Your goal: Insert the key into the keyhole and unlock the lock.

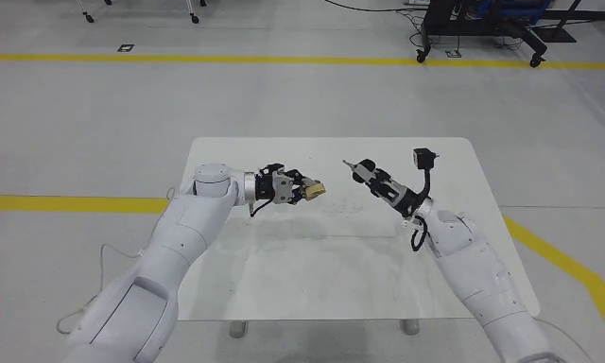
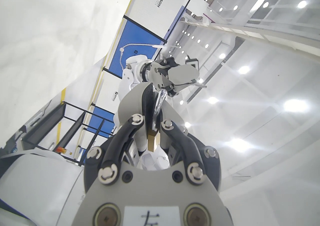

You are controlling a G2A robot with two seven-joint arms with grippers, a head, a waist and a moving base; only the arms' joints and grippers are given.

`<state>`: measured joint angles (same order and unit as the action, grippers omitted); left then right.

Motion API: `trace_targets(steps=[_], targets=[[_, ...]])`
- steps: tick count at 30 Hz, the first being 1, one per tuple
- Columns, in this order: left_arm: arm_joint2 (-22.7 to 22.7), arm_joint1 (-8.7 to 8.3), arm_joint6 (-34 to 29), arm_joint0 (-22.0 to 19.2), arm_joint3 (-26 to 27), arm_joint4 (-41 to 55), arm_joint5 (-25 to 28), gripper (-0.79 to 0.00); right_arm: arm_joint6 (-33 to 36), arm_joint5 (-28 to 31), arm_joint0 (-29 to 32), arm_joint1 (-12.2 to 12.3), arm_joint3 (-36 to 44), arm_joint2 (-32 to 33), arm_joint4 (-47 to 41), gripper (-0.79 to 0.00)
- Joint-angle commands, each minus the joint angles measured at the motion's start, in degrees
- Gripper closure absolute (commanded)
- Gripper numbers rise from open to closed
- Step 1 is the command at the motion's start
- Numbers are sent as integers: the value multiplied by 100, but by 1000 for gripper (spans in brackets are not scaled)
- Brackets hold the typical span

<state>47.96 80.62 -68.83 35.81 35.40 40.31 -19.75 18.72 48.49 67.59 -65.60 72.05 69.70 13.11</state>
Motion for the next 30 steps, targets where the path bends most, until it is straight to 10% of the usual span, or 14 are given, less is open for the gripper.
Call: trace_targets(steps=[1, 10, 23, 30], targets=[[-48, 5, 87, -33, 51, -157, -23, 0, -158, -35, 12, 29, 286, 90, 1231, 0], [-64, 19, 252, -30, 55, -302, -58, 0, -1248, -492, 577, 188, 1958, 617, 5017, 0], [-30, 23, 435, 11, 89, -284, 26, 0, -1224, -523, 578, 189, 1972, 617, 5064, 0], [45, -34, 839, 214, 475, -446, -56, 0, -645, -151, 546, 321, 3038, 455, 7374, 0]])
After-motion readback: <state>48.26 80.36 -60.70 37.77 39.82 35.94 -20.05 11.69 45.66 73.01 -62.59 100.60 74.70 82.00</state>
